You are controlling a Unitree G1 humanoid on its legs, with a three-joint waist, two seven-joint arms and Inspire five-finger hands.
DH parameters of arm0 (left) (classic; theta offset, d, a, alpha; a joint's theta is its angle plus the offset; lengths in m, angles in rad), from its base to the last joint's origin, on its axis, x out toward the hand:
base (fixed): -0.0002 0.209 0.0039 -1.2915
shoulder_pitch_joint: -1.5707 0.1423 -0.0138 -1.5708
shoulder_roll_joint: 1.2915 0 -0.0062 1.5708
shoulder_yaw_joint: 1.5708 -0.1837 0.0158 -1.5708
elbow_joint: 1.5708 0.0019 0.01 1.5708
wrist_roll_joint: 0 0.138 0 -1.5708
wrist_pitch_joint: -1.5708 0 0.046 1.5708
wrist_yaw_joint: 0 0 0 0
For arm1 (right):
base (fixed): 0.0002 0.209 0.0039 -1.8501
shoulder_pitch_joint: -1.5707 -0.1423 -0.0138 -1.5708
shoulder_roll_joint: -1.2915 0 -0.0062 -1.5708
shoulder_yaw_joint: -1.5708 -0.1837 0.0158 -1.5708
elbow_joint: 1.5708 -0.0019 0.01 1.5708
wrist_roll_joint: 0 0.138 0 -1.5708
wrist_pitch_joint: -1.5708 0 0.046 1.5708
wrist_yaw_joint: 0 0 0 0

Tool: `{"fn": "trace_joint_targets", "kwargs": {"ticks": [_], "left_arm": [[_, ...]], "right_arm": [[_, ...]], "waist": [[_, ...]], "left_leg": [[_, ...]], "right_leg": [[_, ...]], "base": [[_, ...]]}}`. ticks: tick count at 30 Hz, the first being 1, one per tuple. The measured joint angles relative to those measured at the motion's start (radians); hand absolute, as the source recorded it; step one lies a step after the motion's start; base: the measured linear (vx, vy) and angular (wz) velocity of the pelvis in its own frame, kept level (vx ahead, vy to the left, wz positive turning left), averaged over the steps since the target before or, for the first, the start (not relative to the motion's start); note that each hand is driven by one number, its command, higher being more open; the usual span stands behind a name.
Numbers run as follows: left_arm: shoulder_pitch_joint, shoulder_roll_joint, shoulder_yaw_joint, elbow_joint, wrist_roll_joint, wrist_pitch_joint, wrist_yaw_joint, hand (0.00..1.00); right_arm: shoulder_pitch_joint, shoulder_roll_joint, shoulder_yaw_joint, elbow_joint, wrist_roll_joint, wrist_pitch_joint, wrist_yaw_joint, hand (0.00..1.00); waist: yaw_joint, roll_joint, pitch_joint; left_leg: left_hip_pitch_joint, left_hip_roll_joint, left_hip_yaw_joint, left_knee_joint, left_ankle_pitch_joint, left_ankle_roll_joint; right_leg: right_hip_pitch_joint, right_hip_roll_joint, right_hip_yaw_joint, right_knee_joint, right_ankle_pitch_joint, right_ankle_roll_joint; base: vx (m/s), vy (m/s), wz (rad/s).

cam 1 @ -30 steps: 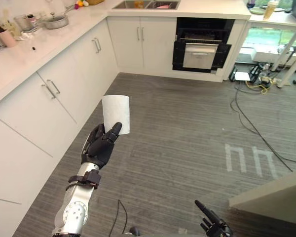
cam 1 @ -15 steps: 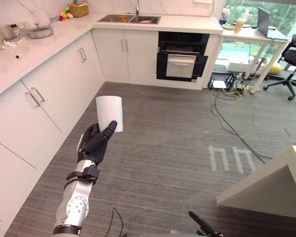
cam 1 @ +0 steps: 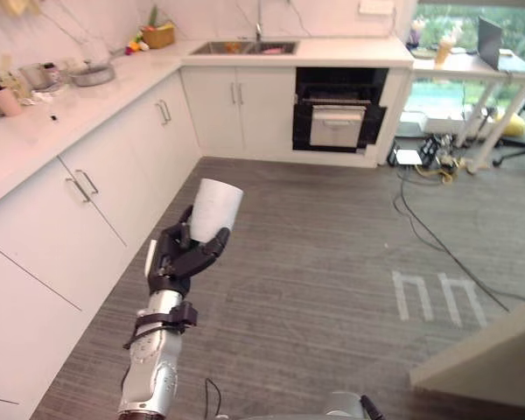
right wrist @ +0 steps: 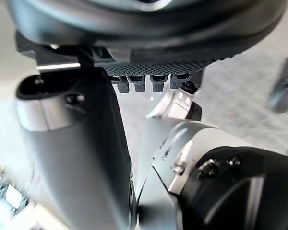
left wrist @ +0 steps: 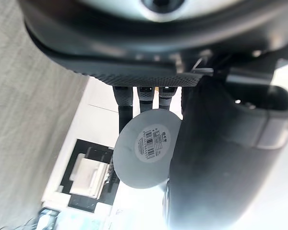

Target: Walk over to the sink, pick up the cup, carry it to the dishwasher, place the cup inside the dishwasher, then close the dishwasher door

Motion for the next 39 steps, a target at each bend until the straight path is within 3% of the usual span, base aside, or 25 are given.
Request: {"fn": "trace_joint_targets", "kwargs": {"ticks": [1,3,5,6,7,8,9,12,14,15,16,18,20,21,23,25,26,27,28,31,32,34,35,36,39], "left_arm": [[-0.018,0.000,-0.002,0.002,0.000,-0.001,0.014,0.00],[-0.045,0.009,-0.018,0.002,-0.001,0.000,0.014,0.00],[-0.073,0.027,-0.017,0.002,-0.005,0.005,0.013,0.00],[-0.078,0.040,-0.013,0.003,-0.014,0.007,0.013,0.00],[-0.083,0.038,-0.014,0.007,-0.022,0.009,0.011,0.00],[-0.087,0.024,-0.015,0.008,-0.024,0.017,0.007,0.00],[-0.094,0.026,-0.015,0.009,-0.024,0.017,-0.008,0.00],[-0.087,0.012,-0.040,0.012,-0.022,0.018,-0.015,0.00],[-0.079,0.005,-0.061,0.012,-0.018,0.018,-0.021,0.00],[-0.068,-0.011,-0.059,0.010,-0.019,0.019,-0.028,0.00],[-0.064,-0.017,-0.058,0.005,-0.021,0.023,-0.034,0.00],[-0.053,-0.017,-0.053,0.003,-0.026,0.028,-0.049,0.00],[-0.042,-0.015,-0.047,-0.005,-0.046,0.037,-0.072,0.00],[-0.036,-0.015,-0.030,-0.040,-0.051,0.037,-0.081,0.00],[-0.023,-0.018,-0.017,-0.092,-0.050,0.037,-0.084,0.00],[0.008,-0.018,-0.012,-0.172,-0.044,0.033,-0.084,0.00],[0.014,-0.018,-0.012,-0.192,-0.040,0.030,-0.085,0.00],[0.014,-0.018,-0.009,-0.194,-0.040,0.018,-0.090,0.00],[0.012,-0.022,0.009,-0.193,-0.038,0.015,-0.090,0.00],[0.059,-0.046,0.067,-0.194,-0.009,0.009,-0.074,0.00],[0.078,-0.050,0.082,-0.195,0.004,0.005,-0.064,0.00],[0.107,-0.041,0.104,-0.215,0.026,-0.009,-0.054,0.00],[0.107,-0.040,0.107,-0.228,0.031,-0.009,-0.053,0.00],[0.105,-0.042,0.110,-0.236,0.037,-0.010,-0.052,0.00],[0.099,-0.051,0.105,-0.233,0.036,-0.013,-0.022,0.00]], "right_arm": [[-0.002,0.015,0.006,-0.021,-0.005,-0.007,-0.004,1.00],[0.005,0.015,0.018,-0.026,-0.005,-0.007,-0.013,1.00],[0.009,0.009,0.018,-0.025,-0.006,-0.008,-0.020,1.00],[0.023,0.004,0.019,-0.024,-0.008,-0.015,-0.018,1.00],[0.021,-0.007,0.018,-0.020,-0.013,-0.018,-0.018,1.00],[0.001,-0.030,0.017,-0.013,-0.019,-0.020,-0.019,1.00],[-0.015,-0.030,0.017,-0.015,-0.023,-0.024,-0.020,1.00],[-0.018,-0.013,0.018,-0.027,-0.032,-0.039,-0.039,1.00],[-0.015,-0.012,0.021,-0.029,-0.057,-0.079,-0.056,1.00],[-0.007,-0.017,0.022,-0.037,-0.076,-0.097,-0.062,1.00],[0.001,-0.021,0.030,-0.058,-0.087,-0.120,-0.074,1.00],[0.013,-0.040,0.051,-0.090,-0.079,-0.152,-0.080,1.00],[0.004,-0.077,0.062,-0.142,-0.041,-0.182,-0.079,1.00],[-0.027,-0.103,0.069,-0.210,-0.005,-0.202,-0.080,1.00],[-0.057,-0.123,0.089,-0.283,0.012,-0.224,-0.087,1.00],[-0.097,-0.147,0.117,-0.359,0.038,-0.247,-0.097,1.00],[-0.115,-0.149,0.126,-0.367,0.044,-0.252,-0.098,1.00],[-0.134,-0.149,0.140,-0.369,0.044,-0.252,-0.098,1.00],[-0.153,-0.144,0.164,-0.366,0.043,-0.245,-0.099,1.00],[-0.157,-0.140,0.203,-0.372,0.035,-0.199,-0.099,1.00],[-0.154,-0.130,0.207,-0.374,0.030,-0.184,-0.102,1.00],[-0.132,-0.100,0.210,-0.373,0.026,-0.162,-0.107,1.00],[-0.110,-0.079,0.209,-0.365,0.022,-0.148,-0.108,1.00],[-0.098,-0.060,0.210,-0.344,-0.008,-0.147,-0.107,1.00],[-0.068,-0.015,0.220,-0.341,-0.045,-0.149,-0.101,1.00]], "waist": [[-0.019,0.006,0.004],[-0.021,0.011,0.014],[-0.019,0.005,0.027],[-0.026,0.002,0.026],[-0.034,0.014,0.028],[-0.029,0.064,0.027],[-0.026,0.073,0.032],[-0.025,0.066,0.029],[-0.019,0.075,0.029],[-0.012,0.087,0.034],[-0.009,0.102,0.043],[-0.009,0.089,0.062],[0.002,0.089,0.063],[0.022,0.087,0.064],[0.038,0.084,0.064],[0.054,0.094,0.058],[0.067,0.093,0.057],[0.074,0.088,0.050],[0.065,0.062,0.053],[0.073,0.048,0.052],[0.075,0.035,0.047],[0.081,-0.006,0.025],[0.071,-0.018,0.027],[0.063,-0.015,0.033],[0.019,0.015,0.063]], "left_leg": [[0.006,0.019,-0.038,-0.016,-0.011,-0.005],[0.028,0.030,-0.065,-0.034,-0.022,-0.015],[0.093,0.028,-0.087,-0.036,-0.064,-0.051],[0.141,0.027,-0.106,-0.038,-0.102,-0.074],[0.161,0.036,-0.117,-0.039,-0.115,-0.082],[0.169,0.073,-0.116,-0.031,-0.120,-0.082],[0.169,0.089,-0.120,0.002,-0.104,-0.083],[0.133,0.119,-0.137,0.182,-0.040,-0.077],[0.011,0.164,-0.140,0.465,0.126,-0.131],[-0.071,0.222,-0.132,0.643,0.270,-0.125],[-0.160,0.277,-0.102,0.859,0.220,-0.061],[-0.258,0.300,-0.054,1.012,0.142,0.034],[-0.360,0.266,0.021,0.941,0.058,0.034],[-0.410,0.206,0.069,0.687,0.013,0.011],[-0.423,0.131,0.075,0.328,0.036,-0.031],[-0.420,0.076,0.038,-0.060,0.222,-0.077],[-0.410,0.076,0.035,-0.077,0.301,-0.080],[-0.384,0.062,0.035,-0.062,0.387,-0.007],[-0.395,0.047,0.040,0.034,0.304,0.047],[-0.397,0.056,0.007,0.287,0.129,0.045],[-0.390,0.043,0.017,0.326,0.091,0.041],[-0.290,-0.023,0.036,0.243,0.027,0.050],[-0.246,-0.054,0.033,0.232,-0.006,0.066],[-0.198,-0.061,0.032,0.217,-0.032,0.073],[-0.053,-0.040,0.000,0.133,-0.066,0.063]], "right_leg": [[-0.046,0.080,-0.022,-0.126,-0.098,0.006],[-0.072,0.140,-0.033,-0.369,-0.095,0.017],[-0.078,0.172,-0.039,-0.668,-0.001,0.027],[-0.065,0.181,-0.035,-0.722,0.141,0.002],[-0.063,0.185,-0.035,-0.690,0.179,-0.032],[-0.077,0.208,-0.054,-0.618,0.106,-0.029],[-0.086,0.209,-0.068,-0.548,0.040,-0.045],[-0.047,0.211,-0.100,-0.458,-0.089,-0.065],[0.019,0.228,-0.111,-0.472,-0.160,-0.067],[0.093,0.264,-0.116,-0.528,-0.175,-0.086],[0.173,0.293,-0.122,-0.572,-0.186,-0.111],[0.280,0.308,-0.120,-0.623,-0.203,-0.129],[0.364,0.302,-0.093,-0.690,-0.207,-0.136],[0.399,0.290,-0.057,-0.726,-0.200,-0.120],[0.431,0.276,-0.025,-0.757,-0.202,-0.113],[0.480,0.274,0.024,-0.800,-0.209,-0.089],[0.509,0.271,0.050,-0.814,-0.216,-0.074],[0.546,0.254,0.070,-0.825,-0.222,-0.055],[0.563,0.224,0.080,-0.811,-0.219,-0.039],[0.553,0.193,0.139,-0.623,-0.197,-0.023],[0.524,0.176,0.141,-0.523,-0.172,0.012],[0.408,0.097,0.146,-0.250,-0.079,0.160],[0.339,0.065,0.146,-0.105,0.089,0.192],[0.255,0.046,0.139,0.055,0.170,0.163],[0.011,0.067,0.039,0.279,-0.003,-0.024]], "base": [[0.36,-0.078,0.65],[0.37,-0.129,0.70],[0.52,-0.213,0.54],[0.46,-0.195,0.46],[0.54,-0.200,0.45],[0.49,-0.191,0.30],[0.45,-0.187,0.19],[0.48,-0.279,0.25],[0.54,-0.274,0.08],[0.56,-0.173,-0.05],[0.48,-0.117,-0.09],[0.36,-0.082,-0.11],[0.46,-0.035,-0.46],[0.48,0.029,-0.75],[0.55,0.078,-0.65],[0.60,0.176,-0.69],[0.62,0.232,-0.80],[0.74,0.294,-0.49],[0.59,0.226,-0.27],[0.55,0.172,-0.44],[0.61,0.182,-0.72],[0.44,0.131,-0.36],[0.50,0.090,0.02],[0.49,0.073,0.04],[0.44,0.014,0.15]]}}
